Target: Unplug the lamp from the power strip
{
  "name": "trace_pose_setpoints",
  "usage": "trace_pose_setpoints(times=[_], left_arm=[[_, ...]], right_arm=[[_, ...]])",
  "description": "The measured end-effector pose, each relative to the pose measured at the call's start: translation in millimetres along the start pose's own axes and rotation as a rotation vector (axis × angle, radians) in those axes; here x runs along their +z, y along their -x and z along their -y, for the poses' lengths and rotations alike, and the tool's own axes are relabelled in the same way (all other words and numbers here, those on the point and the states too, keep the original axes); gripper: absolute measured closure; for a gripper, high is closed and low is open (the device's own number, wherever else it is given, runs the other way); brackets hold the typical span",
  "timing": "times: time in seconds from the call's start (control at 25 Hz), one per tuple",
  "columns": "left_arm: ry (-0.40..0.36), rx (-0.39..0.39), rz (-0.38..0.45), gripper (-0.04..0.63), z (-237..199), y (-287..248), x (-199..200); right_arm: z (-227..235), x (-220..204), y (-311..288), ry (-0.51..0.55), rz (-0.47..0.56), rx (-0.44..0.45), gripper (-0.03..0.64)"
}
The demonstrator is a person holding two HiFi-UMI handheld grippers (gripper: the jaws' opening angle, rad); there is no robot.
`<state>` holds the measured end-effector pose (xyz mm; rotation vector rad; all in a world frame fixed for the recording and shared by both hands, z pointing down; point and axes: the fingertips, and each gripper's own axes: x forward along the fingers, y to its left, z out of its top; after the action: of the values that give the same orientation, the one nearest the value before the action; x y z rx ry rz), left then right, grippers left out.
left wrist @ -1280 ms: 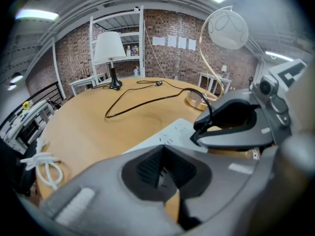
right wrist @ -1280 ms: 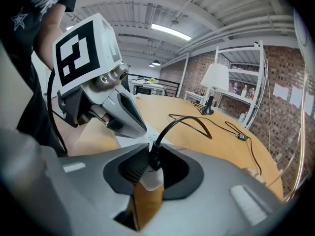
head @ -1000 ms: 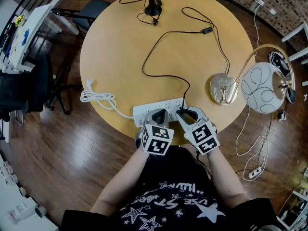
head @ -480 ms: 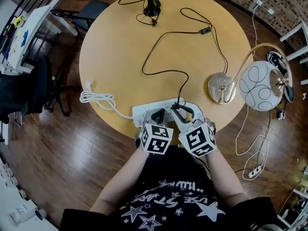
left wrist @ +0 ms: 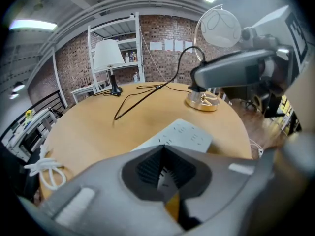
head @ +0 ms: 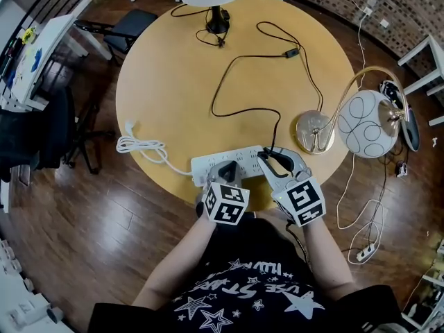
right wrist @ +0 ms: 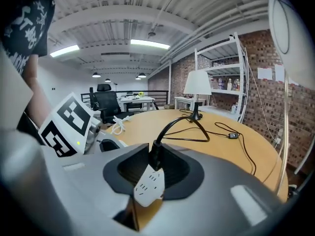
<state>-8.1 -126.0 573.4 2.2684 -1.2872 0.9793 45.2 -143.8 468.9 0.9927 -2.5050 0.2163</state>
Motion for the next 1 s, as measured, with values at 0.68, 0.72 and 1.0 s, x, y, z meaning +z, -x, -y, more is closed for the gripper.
trace_pose_setpoints(times=[0.68,0.72,1.0], left_arm=[[0.008,0.180,0.504,0.594,-56.2,111.7,96.1],[-0.002,0.186,0.529,0.594,-56.0,115.3,99.0],[0.004,0.160,0.566,0.594,-43.8,120.6,97.8]], right_arm=[[4.7,77.1,42.9,-0.146,0.304,-0.016,0.535],[2.8,75.6,41.3,-0.150,0.305,-0.008,0.535],[-3.4,59.2,31.8,-0.182,0.267,0.011,0.535]])
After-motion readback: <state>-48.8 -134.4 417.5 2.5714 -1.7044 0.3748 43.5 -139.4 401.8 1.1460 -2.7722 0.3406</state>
